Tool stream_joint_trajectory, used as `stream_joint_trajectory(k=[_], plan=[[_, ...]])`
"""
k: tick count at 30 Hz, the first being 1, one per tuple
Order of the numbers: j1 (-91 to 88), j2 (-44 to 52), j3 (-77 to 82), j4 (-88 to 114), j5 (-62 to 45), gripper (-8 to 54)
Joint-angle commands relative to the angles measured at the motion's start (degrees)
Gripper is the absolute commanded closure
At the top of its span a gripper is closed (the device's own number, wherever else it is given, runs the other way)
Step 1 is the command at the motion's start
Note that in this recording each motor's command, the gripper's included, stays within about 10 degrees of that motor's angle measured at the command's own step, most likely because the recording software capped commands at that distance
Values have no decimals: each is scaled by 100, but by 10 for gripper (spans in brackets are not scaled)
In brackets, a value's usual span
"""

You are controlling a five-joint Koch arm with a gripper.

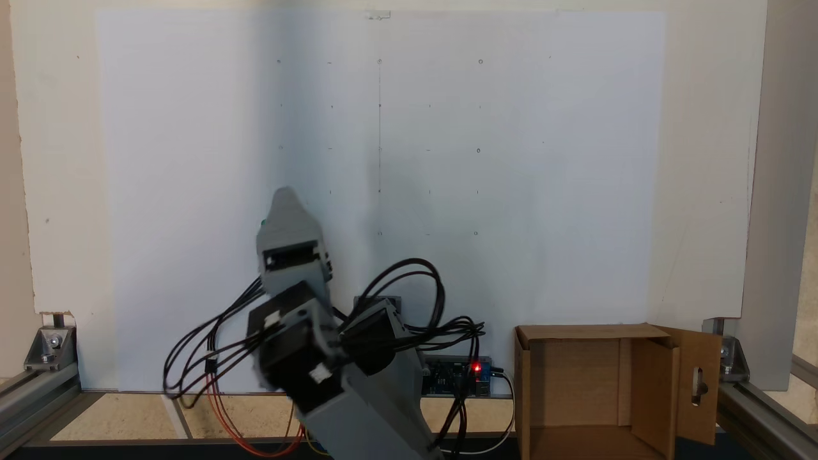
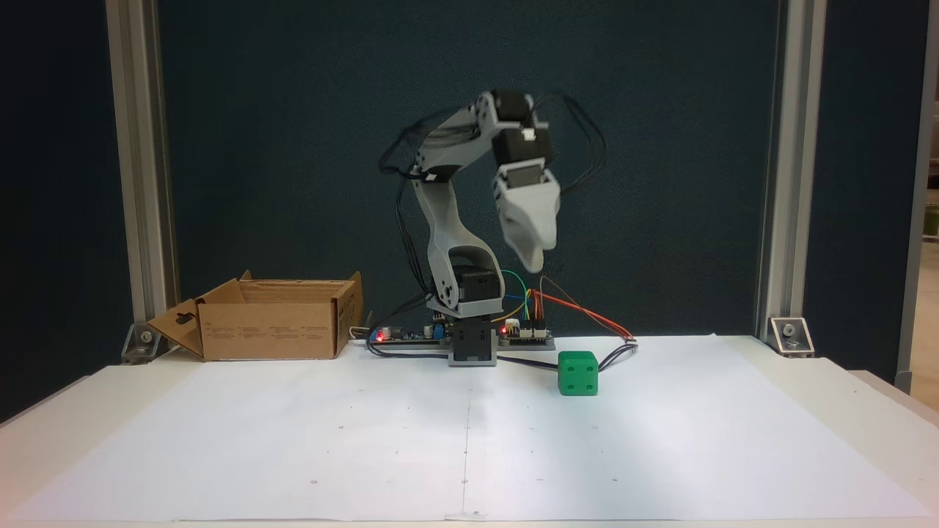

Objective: Grasp a green dice and put it in the bin.

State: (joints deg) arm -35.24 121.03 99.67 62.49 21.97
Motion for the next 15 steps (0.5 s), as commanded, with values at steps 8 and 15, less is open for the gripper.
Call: stream_joint_trajectory(k=[8,15], plan=[[-1195,-519,-809,1731,984,22],[-1441,-1213,-1230,1556,1802,20]])
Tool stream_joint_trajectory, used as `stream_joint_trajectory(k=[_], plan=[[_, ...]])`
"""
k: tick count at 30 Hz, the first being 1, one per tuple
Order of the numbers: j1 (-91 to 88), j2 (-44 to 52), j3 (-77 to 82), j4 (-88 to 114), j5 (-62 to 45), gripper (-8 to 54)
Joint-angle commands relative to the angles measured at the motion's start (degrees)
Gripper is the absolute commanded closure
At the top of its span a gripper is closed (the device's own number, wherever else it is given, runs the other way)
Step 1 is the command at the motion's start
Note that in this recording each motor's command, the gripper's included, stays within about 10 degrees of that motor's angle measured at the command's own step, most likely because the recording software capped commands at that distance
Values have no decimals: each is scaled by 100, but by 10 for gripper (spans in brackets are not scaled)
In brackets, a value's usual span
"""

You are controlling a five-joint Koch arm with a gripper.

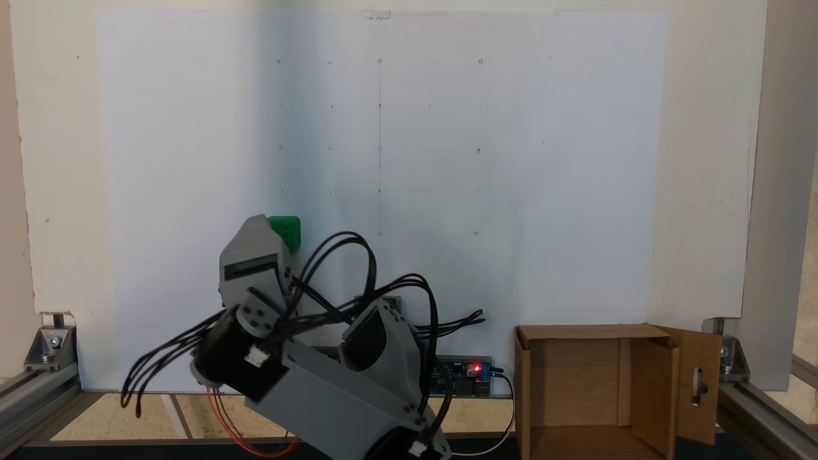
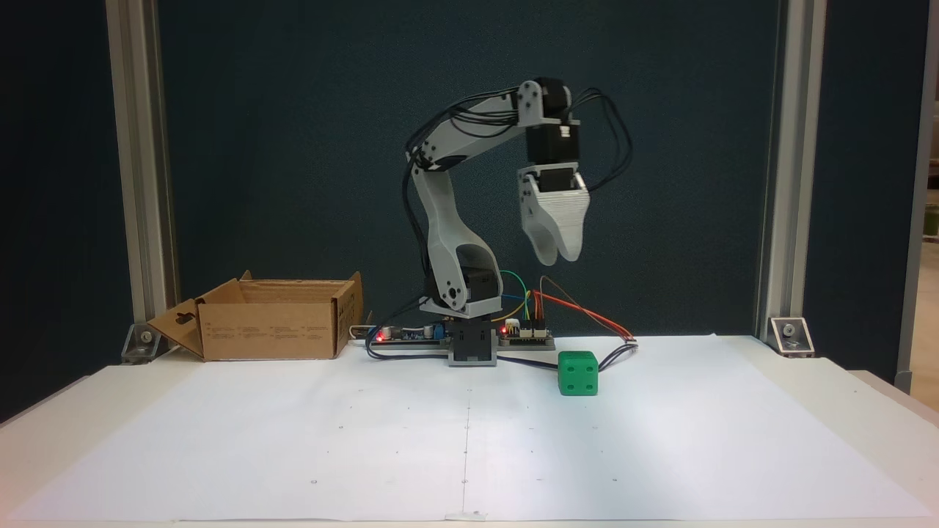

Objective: Grasp a green dice and put it in the bin.

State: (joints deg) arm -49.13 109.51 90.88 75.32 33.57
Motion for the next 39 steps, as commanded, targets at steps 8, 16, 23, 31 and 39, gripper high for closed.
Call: stream_joint_trajectory(k=[8,16,23,31,39], plan=[[-281,-677,-369,-220,1538,22],[-519,-1125,-369,-580,1538,19],[-668,-1301,-281,-571,1538,19],[-721,-1336,-79,-615,1573,4],[-633,-1345,-70,-747,1591,6]])
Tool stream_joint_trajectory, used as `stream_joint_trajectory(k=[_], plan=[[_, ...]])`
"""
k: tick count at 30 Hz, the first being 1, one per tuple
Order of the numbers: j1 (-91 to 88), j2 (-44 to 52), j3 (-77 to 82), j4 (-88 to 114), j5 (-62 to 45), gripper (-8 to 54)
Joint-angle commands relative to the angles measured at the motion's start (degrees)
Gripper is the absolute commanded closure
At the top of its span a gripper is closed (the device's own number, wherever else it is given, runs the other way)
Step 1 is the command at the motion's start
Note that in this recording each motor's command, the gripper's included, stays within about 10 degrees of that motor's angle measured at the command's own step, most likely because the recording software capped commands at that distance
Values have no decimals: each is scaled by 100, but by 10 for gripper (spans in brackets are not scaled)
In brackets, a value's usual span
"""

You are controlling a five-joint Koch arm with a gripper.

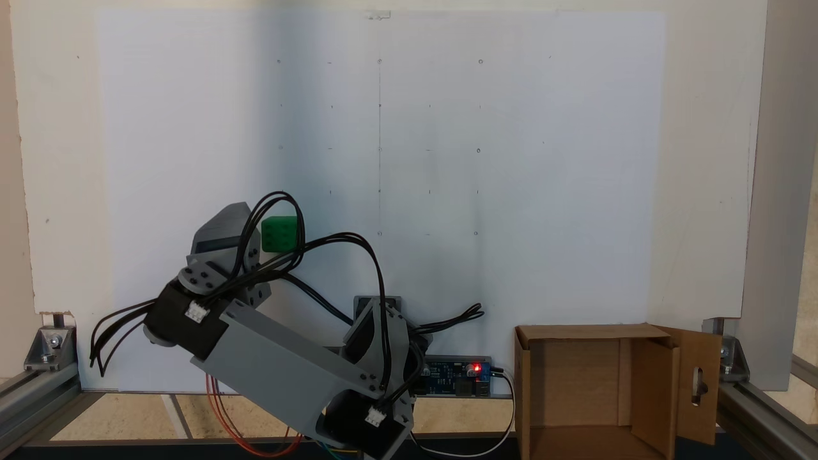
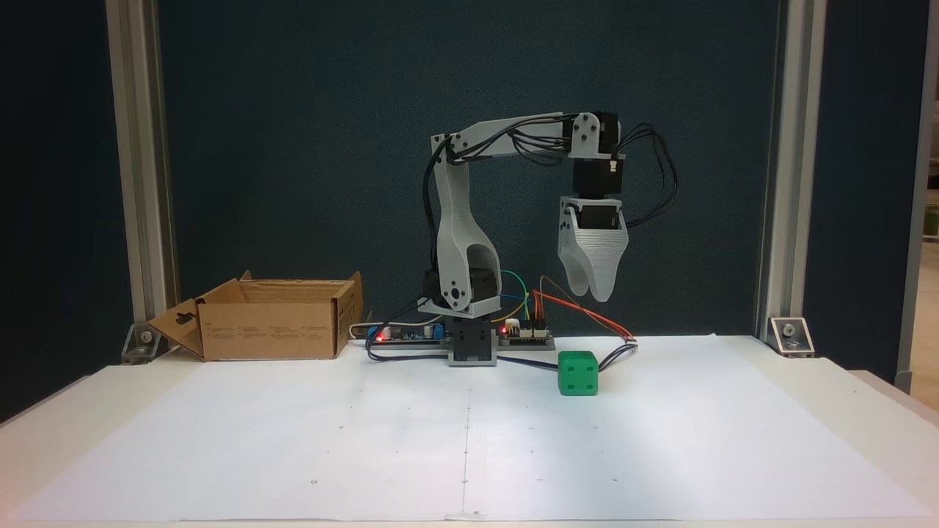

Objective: Grasp a green dice and put it in the bin.

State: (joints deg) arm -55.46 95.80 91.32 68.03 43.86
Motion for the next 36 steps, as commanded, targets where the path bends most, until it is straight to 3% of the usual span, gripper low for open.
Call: stream_joint_trajectory(k=[1,36], plan=[[9,-35,-114,-18,563,5],[132,-712,439,-1143,870,8]])
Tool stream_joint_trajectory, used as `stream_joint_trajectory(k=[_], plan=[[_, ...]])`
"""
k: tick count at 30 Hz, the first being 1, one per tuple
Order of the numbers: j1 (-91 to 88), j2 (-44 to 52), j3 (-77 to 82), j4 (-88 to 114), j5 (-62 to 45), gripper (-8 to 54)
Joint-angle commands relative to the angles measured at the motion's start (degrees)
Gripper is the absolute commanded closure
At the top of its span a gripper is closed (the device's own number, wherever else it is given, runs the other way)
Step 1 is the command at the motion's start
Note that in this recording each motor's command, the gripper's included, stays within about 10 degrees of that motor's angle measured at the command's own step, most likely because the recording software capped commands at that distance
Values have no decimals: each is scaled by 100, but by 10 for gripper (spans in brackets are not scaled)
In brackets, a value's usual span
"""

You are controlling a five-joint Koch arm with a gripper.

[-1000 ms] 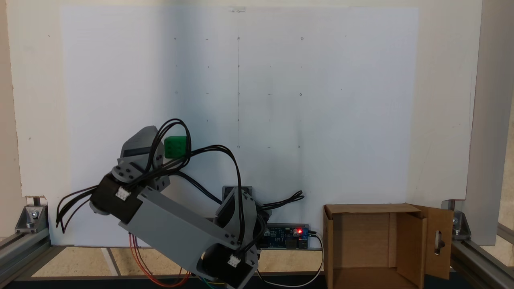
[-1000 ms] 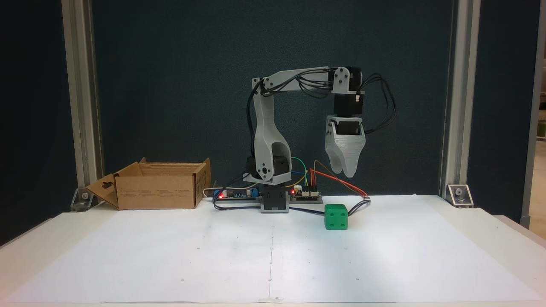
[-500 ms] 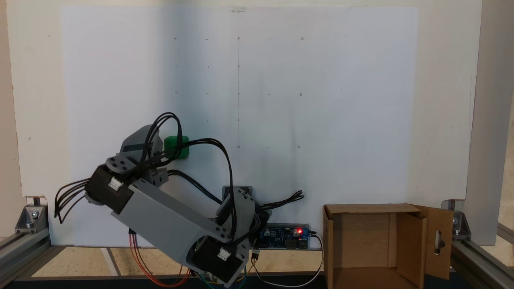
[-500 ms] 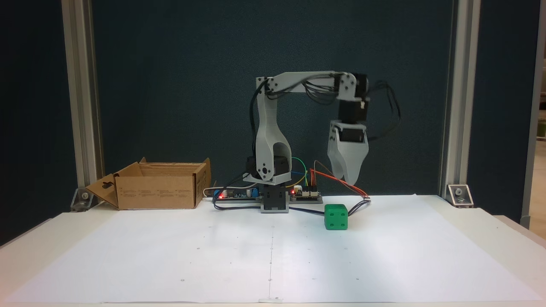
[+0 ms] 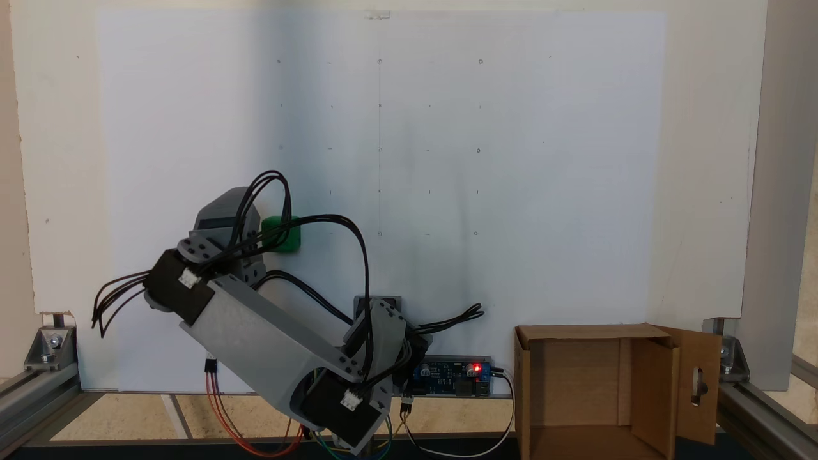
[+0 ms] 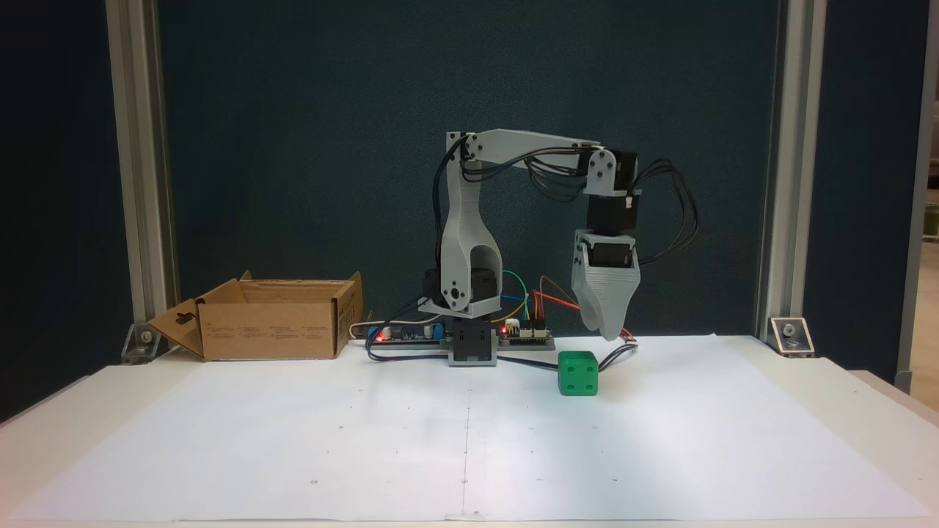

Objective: Grasp a green dice and put it in the bin.

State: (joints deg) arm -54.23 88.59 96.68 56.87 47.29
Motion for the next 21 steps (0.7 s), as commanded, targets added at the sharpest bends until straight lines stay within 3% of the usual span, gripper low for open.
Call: stream_joint_trajectory(k=[1,21], plan=[[9,9,-53,-26,519,8],[44,325,712,-545,1072,11]])
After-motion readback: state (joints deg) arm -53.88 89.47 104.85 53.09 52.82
